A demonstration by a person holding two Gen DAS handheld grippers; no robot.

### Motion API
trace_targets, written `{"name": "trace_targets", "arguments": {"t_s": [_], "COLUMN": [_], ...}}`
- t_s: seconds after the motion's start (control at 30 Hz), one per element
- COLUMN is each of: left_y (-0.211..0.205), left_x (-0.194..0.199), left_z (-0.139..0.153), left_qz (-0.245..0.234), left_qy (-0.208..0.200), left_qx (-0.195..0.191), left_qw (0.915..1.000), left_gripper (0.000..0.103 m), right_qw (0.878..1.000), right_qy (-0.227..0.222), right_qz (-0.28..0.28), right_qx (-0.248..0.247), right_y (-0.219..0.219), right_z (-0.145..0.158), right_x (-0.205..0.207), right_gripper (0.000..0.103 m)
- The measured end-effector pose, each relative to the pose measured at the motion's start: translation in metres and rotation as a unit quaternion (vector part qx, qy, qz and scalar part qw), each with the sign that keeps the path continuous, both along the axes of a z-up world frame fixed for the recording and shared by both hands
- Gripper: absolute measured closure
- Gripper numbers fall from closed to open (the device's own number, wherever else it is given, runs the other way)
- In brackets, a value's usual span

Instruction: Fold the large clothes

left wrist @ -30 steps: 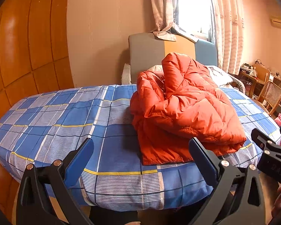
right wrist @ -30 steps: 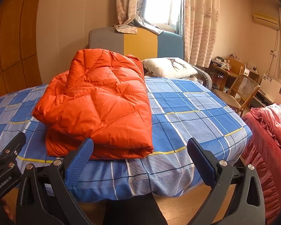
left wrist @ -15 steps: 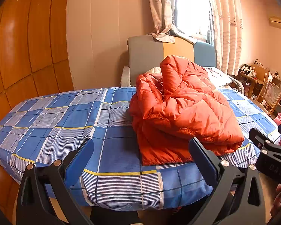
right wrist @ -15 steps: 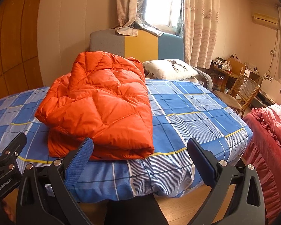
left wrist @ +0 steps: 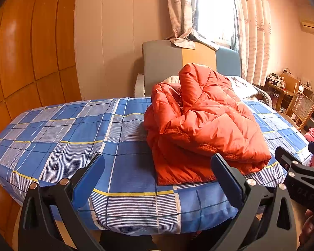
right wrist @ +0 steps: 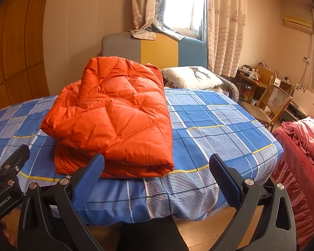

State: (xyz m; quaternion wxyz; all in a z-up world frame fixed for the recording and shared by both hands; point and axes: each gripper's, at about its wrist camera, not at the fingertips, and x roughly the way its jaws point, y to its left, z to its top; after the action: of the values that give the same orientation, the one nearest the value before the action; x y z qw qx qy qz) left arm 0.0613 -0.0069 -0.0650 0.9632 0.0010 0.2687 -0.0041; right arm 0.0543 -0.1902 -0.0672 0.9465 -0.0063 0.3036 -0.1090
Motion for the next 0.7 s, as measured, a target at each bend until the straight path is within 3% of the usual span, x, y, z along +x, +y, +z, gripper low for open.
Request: {"name": "trace_targets", "arguments": {"t_s": [0.7], "left_y": [0.0062], "left_x": [0.0037], "left_z": [-0.0042], "left_qz": [0.005], "left_qy": [0.008], "left_qx": [-0.013], "left_qw": [0.9999], "left_gripper": [0.002], "right_qw": [1.000], "right_qy": [0.006], "right_qz": [0.008], "right_qx": [-0.001], "right_y": [0.0031], "right_z": [-0.0024], "right_x": [0.0001], "right_gripper": [0.003]}}
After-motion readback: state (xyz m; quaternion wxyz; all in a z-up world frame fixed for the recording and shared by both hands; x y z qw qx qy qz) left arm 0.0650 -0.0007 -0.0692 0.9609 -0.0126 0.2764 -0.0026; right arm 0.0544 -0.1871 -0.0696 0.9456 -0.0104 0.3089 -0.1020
